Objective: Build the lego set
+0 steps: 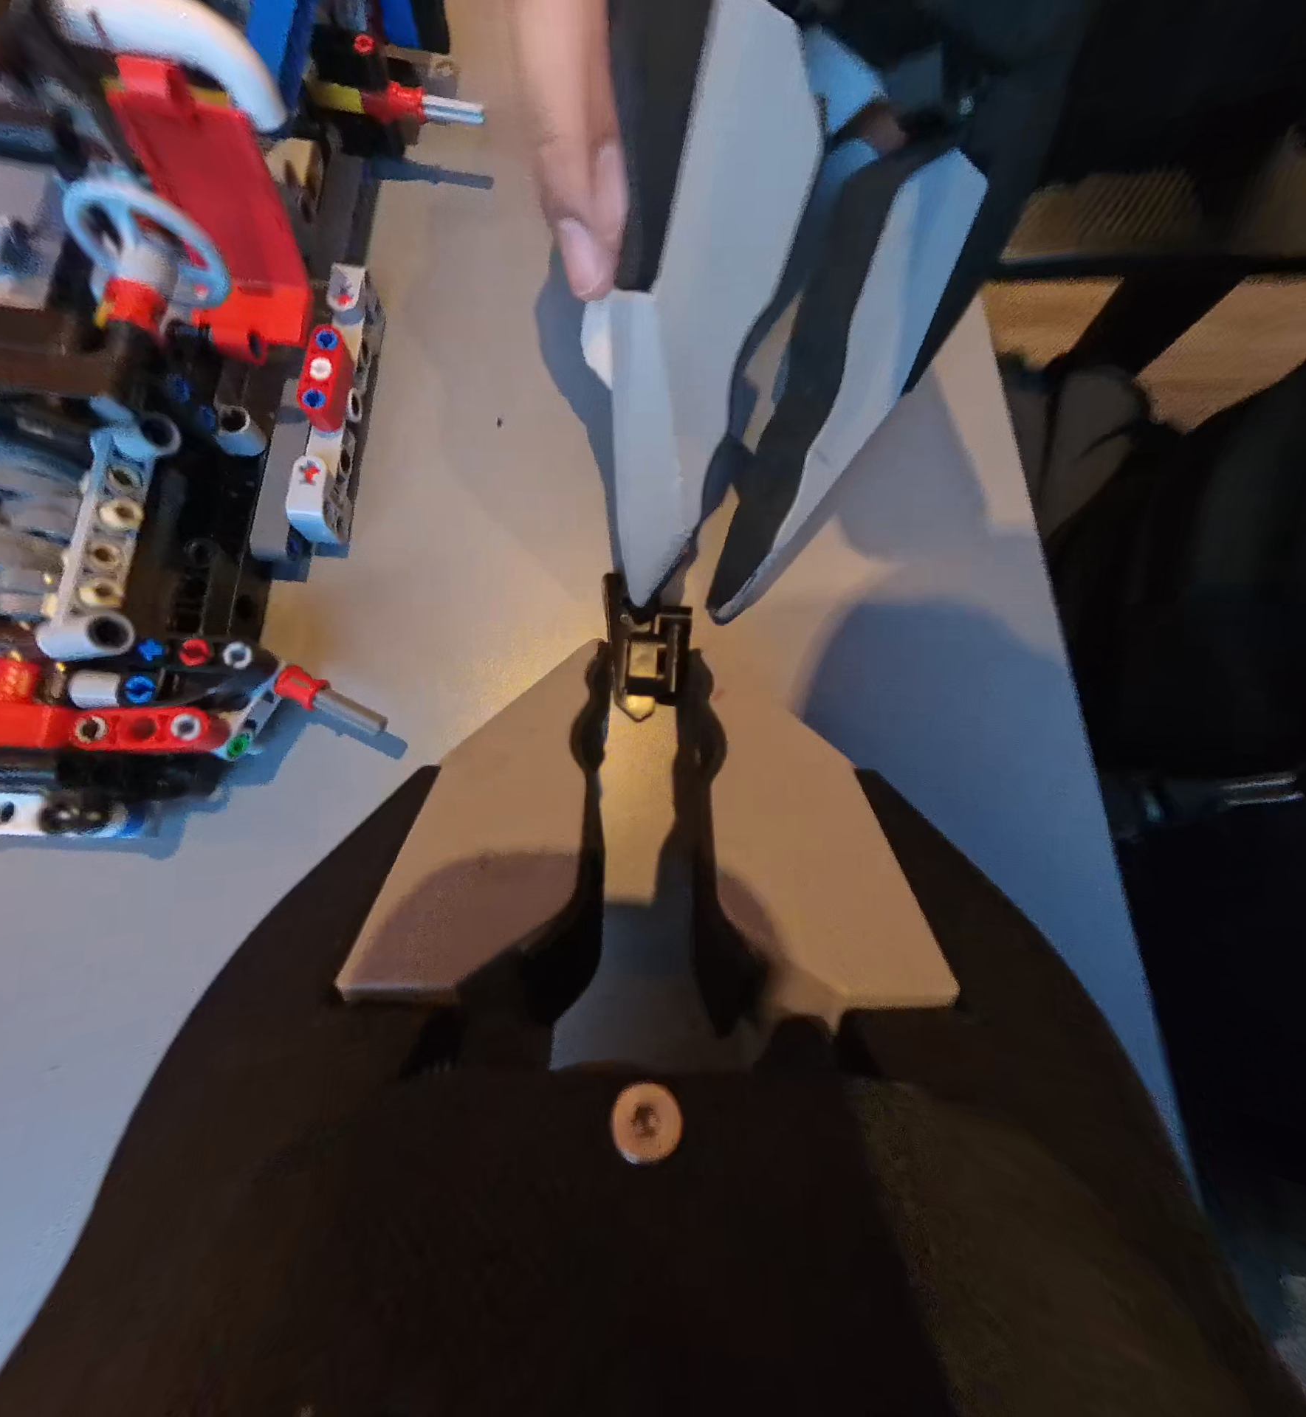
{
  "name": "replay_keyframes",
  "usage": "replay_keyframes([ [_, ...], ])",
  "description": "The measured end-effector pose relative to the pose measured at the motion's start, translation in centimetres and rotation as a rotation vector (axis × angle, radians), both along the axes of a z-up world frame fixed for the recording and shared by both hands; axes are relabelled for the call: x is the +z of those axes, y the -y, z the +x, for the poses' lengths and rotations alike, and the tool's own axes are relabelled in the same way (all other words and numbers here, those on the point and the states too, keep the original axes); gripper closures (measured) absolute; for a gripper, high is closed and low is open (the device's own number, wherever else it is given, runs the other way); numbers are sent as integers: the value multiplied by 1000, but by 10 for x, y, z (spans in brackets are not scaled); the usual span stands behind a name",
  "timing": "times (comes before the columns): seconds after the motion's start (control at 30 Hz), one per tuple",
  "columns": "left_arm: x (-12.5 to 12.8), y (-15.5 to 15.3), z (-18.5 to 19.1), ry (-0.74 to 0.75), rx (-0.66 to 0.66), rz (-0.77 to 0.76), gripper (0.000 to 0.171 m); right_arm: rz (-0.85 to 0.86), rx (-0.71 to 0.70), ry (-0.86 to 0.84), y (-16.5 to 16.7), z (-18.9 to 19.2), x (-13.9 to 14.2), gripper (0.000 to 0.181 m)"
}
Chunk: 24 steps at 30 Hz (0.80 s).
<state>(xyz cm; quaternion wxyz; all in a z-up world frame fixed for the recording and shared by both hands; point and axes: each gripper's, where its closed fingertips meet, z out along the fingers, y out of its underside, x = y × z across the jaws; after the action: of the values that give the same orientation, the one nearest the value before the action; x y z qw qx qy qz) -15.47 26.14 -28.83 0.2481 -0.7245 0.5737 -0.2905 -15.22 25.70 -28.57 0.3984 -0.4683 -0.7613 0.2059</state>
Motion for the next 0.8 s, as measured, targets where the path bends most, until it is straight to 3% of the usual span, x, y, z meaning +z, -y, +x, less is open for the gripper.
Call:
replay_keyframes([
  [0.13, 5, -1, 0, 119, 76, -301, 155, 103, -45, -20, -7, -2, 3, 169],
  [0.2, 6, -2, -1, 133, 95, -359, 156, 174, -64, -18, -11, -4, 4, 171],
  [0.57, 8, 1, -3, 165, 86, -438, 155, 363, -57, -7, -10, -10, 5, 176],
  [0.8, 8, 0, -3, 168, 89, -427, 155, 323, -32, -51, -2, -14, 9, 177],
])
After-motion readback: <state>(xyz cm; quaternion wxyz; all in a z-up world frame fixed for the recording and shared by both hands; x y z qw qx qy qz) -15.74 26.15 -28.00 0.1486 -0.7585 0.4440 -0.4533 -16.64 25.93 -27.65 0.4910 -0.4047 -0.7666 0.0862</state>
